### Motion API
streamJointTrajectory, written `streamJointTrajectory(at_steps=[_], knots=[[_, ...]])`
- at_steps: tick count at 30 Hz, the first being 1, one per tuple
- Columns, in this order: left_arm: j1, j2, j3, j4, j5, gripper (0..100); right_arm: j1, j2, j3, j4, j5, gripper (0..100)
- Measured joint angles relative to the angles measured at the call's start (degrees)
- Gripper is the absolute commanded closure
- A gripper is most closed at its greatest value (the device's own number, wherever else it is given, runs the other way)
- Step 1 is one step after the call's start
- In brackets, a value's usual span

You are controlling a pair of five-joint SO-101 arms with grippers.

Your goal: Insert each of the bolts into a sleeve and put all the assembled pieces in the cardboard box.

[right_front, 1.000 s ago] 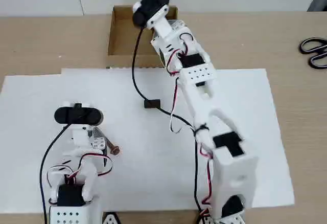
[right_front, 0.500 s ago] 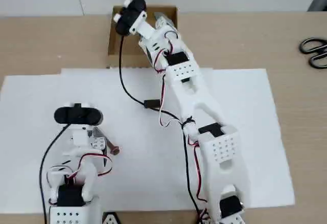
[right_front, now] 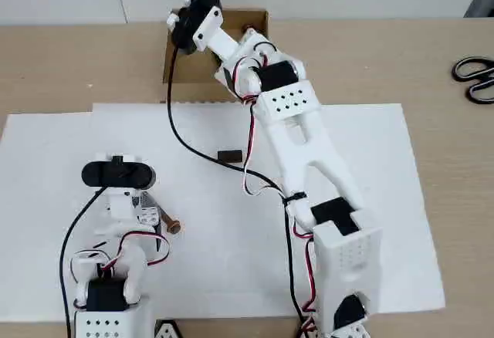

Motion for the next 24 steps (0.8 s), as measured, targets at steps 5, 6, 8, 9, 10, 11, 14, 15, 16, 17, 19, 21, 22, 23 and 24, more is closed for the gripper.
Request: streamJointTrajectory(at_steps=[5,6,8,9,10,11,14,15,16,17,19,21,22,23,24], knots=[[-4.3,0.0,0.0,0.0,-3.1,99,-0.1,-2.7,-0.1,13.2,0.0,99.5],[-5.6,0.0,0.2,0.0,-5.4,99,-0.1,-2.8,-0.1,15.6,0.0,99.5],[-7.4,0.0,0.4,0.0,-10.9,99,-0.3,-2.8,-0.1,21.1,0.0,99.5],[-7.4,0.0,0.4,0.0,-12.6,99,-0.4,-2.8,-0.1,23.7,-0.1,99.5],[-7.6,0.0,0.4,0.0,-13.1,99,-0.8,-2.8,-0.1,26.4,-0.1,99.5],[-7.6,0.0,0.4,0.0,-13.0,99,-1.3,-2.8,-0.1,28.9,-0.1,99.4],[-8.0,0.0,0.4,0.0,-13.2,99,-2.6,-2.9,-0.1,34.4,0.3,95.1],[-8.0,0.0,0.4,0.0,-13.2,99,-2.8,-2.9,-0.1,35.8,1.0,92.0],[-8.0,0.0,0.4,0.0,-13.2,99,-2.9,-2.9,-0.1,37.5,2.3,89.5],[-8.0,0.0,0.4,0.0,-13.2,99,-3.1,-2.9,-0.1,38.9,3.7,87.6],[-8.0,0.0,0.4,0.0,-13.2,99,-3.4,-2.9,-0.1,40.1,6.1,86.8],[-8.0,0.0,0.4,0.0,-13.2,99,-3.6,-2.9,-0.2,40.6,8.5,86.7],[-8.0,0.0,0.4,0.0,-13.2,99,-3.6,-2.9,-0.2,40.8,9.7,86.7],[-8.0,0.0,0.4,0.0,-13.2,99,-3.6,-2.9,-0.2,40.8,10.6,86.6],[-8.0,0.0,0.4,0.0,-13.2,99,-3.5,-2.9,-0.2,40.8,12.0,86.6]])
